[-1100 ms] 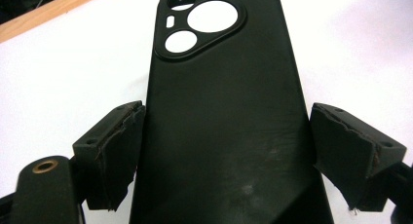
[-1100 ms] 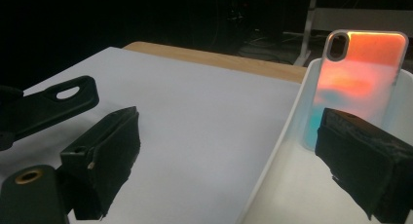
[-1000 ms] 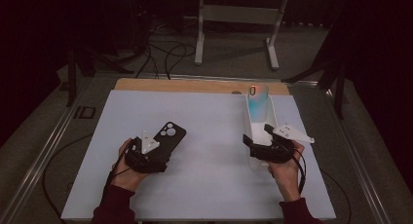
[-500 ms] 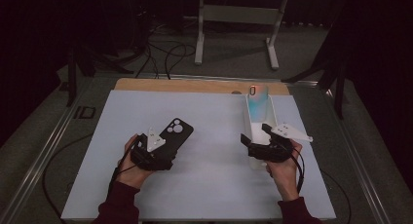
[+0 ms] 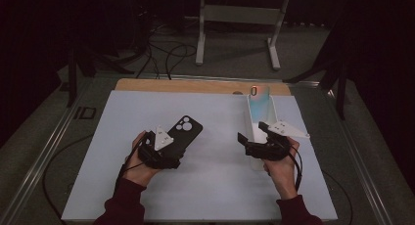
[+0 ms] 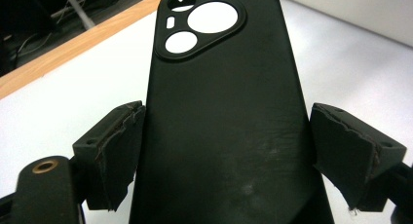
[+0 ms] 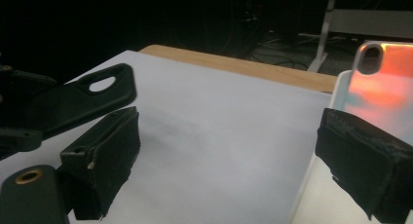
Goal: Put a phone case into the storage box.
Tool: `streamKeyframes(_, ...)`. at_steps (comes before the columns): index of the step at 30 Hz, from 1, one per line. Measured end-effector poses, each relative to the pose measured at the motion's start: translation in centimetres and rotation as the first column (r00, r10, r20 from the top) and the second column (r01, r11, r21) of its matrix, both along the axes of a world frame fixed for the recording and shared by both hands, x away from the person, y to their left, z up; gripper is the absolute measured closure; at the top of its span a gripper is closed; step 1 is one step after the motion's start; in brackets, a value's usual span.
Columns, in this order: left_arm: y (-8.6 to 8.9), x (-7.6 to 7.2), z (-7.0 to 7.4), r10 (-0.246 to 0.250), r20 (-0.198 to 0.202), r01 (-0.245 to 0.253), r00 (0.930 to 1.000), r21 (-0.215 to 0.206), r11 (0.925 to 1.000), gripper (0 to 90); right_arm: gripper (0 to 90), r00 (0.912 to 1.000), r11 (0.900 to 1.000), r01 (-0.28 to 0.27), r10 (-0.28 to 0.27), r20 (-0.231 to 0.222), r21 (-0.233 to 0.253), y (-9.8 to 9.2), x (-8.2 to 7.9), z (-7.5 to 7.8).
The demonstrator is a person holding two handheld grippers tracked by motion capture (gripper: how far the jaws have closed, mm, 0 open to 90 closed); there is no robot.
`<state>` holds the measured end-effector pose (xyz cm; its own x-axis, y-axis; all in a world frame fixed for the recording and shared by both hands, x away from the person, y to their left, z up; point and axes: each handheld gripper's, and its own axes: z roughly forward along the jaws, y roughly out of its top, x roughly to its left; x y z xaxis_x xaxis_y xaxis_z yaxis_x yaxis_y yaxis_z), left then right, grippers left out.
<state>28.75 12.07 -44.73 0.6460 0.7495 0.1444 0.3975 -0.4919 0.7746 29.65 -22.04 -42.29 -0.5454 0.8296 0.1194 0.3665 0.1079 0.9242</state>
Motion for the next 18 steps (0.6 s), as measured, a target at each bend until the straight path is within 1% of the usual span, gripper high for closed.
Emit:
streamKeyframes(2,-0.3,0.1,0.1,-0.01,0.003,0.01,1.0,-0.004,0.9999,15.6,8.9,1.0,1.0,-0.005,0.005,0.002,-0.002,0.0,0.1,0.0)
streamKeyframes(3,-0.5,0.1,0.1,-0.016,0.004,0.016,0.9999,-0.004,0.9999,15.6,8.9,0.9999,1.0,-0.011,0.011,-0.007,0.007,0.1,0.2,0.1)
streamKeyframes(5,-0.6,0.1,0.2,-0.02,0.005,0.02,0.9998,-0.005,0.9998,15.6,8.9,0.9999,1.0,-0.014,0.014,-0.009,0.012,0.1,0.3,0.1)
streamKeyframes(6,-1.0,0.3,0.3,-0.034,0.01,0.035,0.9994,-0.01,0.9994,15.6,8.9,0.9996,1.0,-0.017,0.017,-0.024,0.024,0.1,0.5,0.2)
streamKeyframes(8,-1.2,0.3,0.3,-0.04,0.011,0.04,0.9992,-0.012,0.9991,15.6,8.9,0.9994,1.0,-0.02,0.02,-0.029,0.025,0.1,0.5,0.2)
streamKeyframes(9,-1.6,0.4,0.5,-0.055,0.017,0.055,0.9984,-0.013,0.9984,15.6,8.9,0.9992,0.999,-0.022,0.023,-0.033,0.028,0.1,0.6,0.2)
streamKeyframes(12,-2.1,0.6,0.7,-0.074,0.025,0.074,0.997,-0.014,0.9972,15.6,8.9,0.9983,0.999,-0.028,0.03,-0.05,0.036,0.3,0.7,0.3)
streamKeyframes(18,-3.1,0.9,1.1,-0.101,0.039,0.102,0.9941,-0.018,0.9947,15.6,9.2,0.9961,0.998,-0.043,0.047,-0.074,0.046,0.6,1.0,0.4)
